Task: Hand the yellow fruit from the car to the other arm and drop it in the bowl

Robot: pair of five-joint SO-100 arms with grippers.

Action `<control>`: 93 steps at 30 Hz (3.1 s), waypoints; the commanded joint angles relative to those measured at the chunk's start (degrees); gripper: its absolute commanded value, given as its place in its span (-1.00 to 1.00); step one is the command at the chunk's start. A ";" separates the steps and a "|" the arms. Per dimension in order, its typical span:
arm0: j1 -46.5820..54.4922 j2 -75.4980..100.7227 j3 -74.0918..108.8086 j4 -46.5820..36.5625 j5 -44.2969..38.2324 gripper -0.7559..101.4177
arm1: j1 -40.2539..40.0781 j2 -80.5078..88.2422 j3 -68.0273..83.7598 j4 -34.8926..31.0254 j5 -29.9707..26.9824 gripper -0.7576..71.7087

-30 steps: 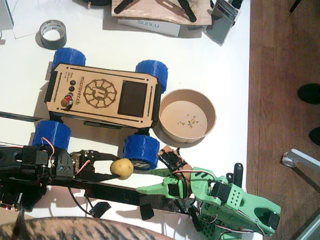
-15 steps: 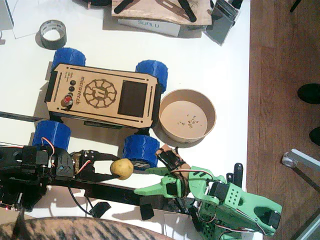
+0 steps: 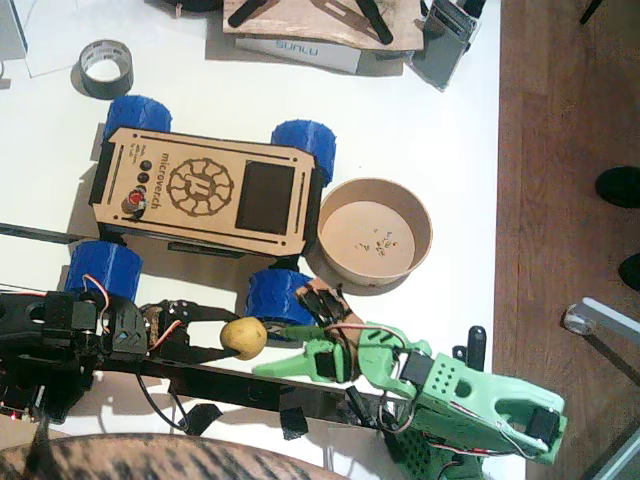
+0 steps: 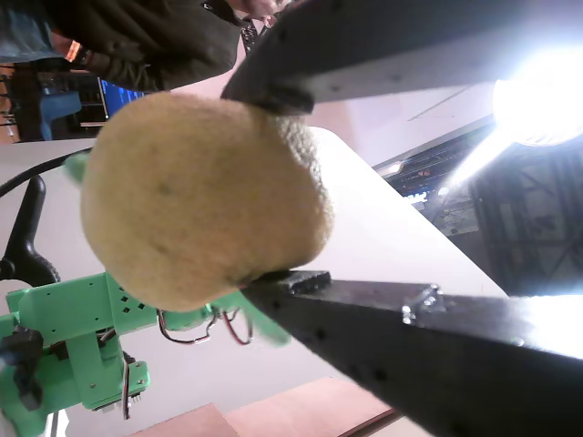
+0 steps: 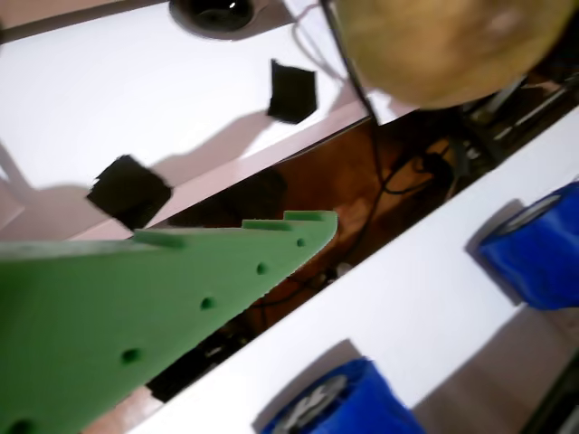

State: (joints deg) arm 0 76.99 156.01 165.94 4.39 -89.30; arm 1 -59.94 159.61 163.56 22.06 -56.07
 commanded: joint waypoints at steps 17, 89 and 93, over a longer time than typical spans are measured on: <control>0.09 0.35 -0.35 -0.79 -0.70 -0.99 | 1.32 -10.63 -11.69 -7.65 0.44 0.30; -0.26 0.35 -0.35 -0.26 -0.62 -0.99 | -3.16 -24.52 -19.42 -6.24 13.89 -0.98; -0.26 0.35 -0.35 -0.35 -0.62 -0.99 | -2.64 -23.91 -18.72 -6.42 13.18 -0.98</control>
State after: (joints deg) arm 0 76.82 156.01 166.99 4.48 -89.30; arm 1 -63.63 134.21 147.30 16.70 -42.71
